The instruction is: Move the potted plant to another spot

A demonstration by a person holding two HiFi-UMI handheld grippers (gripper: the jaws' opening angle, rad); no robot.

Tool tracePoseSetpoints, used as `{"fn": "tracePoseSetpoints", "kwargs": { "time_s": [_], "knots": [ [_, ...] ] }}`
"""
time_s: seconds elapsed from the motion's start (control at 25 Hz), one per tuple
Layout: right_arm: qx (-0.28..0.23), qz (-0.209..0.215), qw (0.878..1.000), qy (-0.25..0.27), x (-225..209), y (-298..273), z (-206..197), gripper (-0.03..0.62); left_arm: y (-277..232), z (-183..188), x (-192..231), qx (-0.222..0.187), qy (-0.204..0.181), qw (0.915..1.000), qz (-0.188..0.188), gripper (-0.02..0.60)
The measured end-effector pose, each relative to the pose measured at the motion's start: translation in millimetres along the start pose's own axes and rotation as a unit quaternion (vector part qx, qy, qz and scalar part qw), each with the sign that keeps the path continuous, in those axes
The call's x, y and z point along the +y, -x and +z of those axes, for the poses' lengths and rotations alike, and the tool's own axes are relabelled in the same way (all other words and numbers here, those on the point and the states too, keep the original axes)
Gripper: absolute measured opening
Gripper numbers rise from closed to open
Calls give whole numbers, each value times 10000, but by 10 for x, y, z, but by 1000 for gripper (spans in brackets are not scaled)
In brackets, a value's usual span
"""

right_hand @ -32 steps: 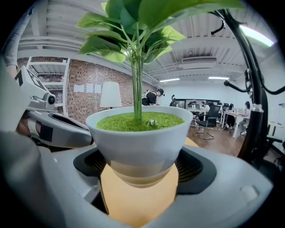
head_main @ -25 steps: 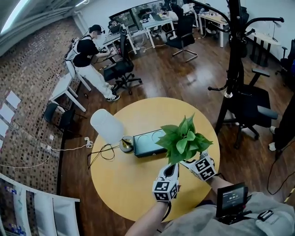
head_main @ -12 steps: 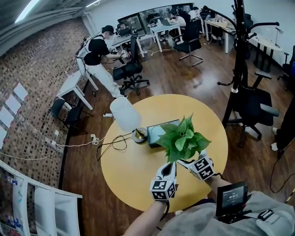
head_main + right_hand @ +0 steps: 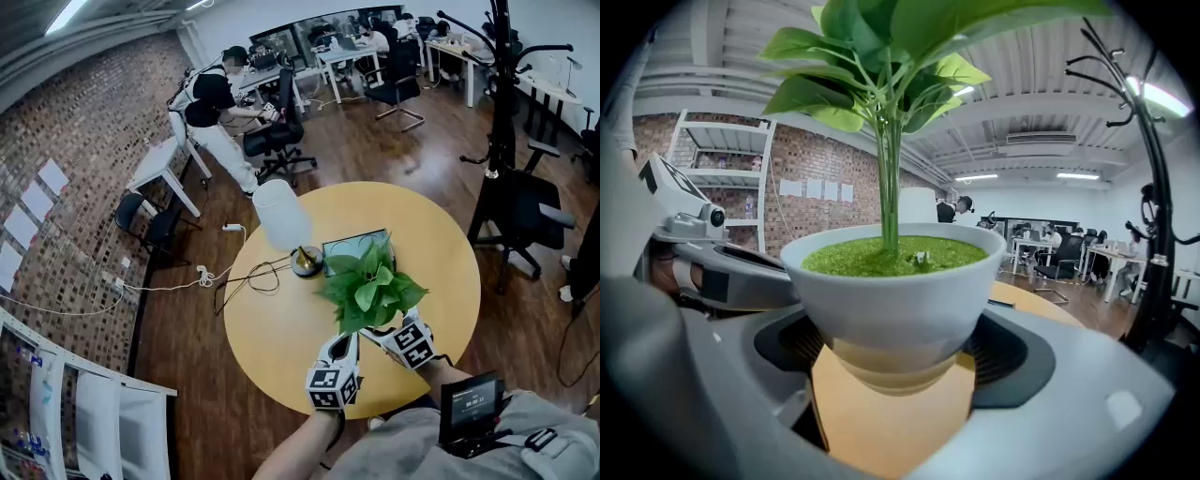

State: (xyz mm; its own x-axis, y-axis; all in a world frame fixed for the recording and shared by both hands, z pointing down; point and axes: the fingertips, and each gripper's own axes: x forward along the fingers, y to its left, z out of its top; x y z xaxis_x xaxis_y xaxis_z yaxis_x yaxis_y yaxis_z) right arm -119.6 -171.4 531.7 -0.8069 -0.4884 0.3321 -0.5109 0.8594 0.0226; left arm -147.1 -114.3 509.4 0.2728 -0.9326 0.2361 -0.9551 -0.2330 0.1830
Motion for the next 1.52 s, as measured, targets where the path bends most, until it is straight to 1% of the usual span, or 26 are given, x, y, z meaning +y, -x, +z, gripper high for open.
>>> {"fn": "tracePoseSetpoints", "kwargs": {
  "time_s": [0.12, 0.4, 0.6, 0.72, 0.84, 0.92, 1.04, 1.2, 1.28, 1.4, 1.52],
  "knots": [
    [9, 114, 9999, 24, 69, -113, -2, 471, 27, -16, 103, 7, 7, 9999, 102, 0],
    [-5, 454, 9990, 59, 124, -536, 93, 471, -42, 88, 502, 2, -5, 9990, 445, 0],
    [0, 678, 9976, 152, 135, -774, 113, 471, -111, 130, 704, -21, 32, 9978, 669, 0],
    [51, 737, 9972, 121, 168, -880, 103, 471, -100, 140, 816, 0, 90, 9970, 771, 0],
    [131, 755, 9970, 102, 272, -995, 90, 471, -51, 103, 963, 63, 179, 9968, 778, 0],
    [167, 727, 9972, 97, 360, -1109, 99, 471, -5, 88, 1099, 77, 229, 9970, 737, 0],
    [196, 554, 9983, 42, 536, -1320, 154, 471, 102, 98, 1356, 115, 243, 9982, 528, 0],
    [236, 268, 9993, -89, 971, -1696, 251, 471, 384, 78, 1882, 236, 219, 9993, 170, 0],
    [258, 149, 9995, -102, 1151, -1880, 280, 472, 502, 67, 2139, 279, 214, 9994, 62, 0],
    [261, 47, 9996, -100, 1269, -2113, 312, 472, 552, 64, 2421, 340, 168, 9993, -21, 0],
    [333, 30, 9994, -99, 1283, -2241, 251, 472, 514, 15, 2542, 449, 191, 9988, -60, 0]
  ]
}}
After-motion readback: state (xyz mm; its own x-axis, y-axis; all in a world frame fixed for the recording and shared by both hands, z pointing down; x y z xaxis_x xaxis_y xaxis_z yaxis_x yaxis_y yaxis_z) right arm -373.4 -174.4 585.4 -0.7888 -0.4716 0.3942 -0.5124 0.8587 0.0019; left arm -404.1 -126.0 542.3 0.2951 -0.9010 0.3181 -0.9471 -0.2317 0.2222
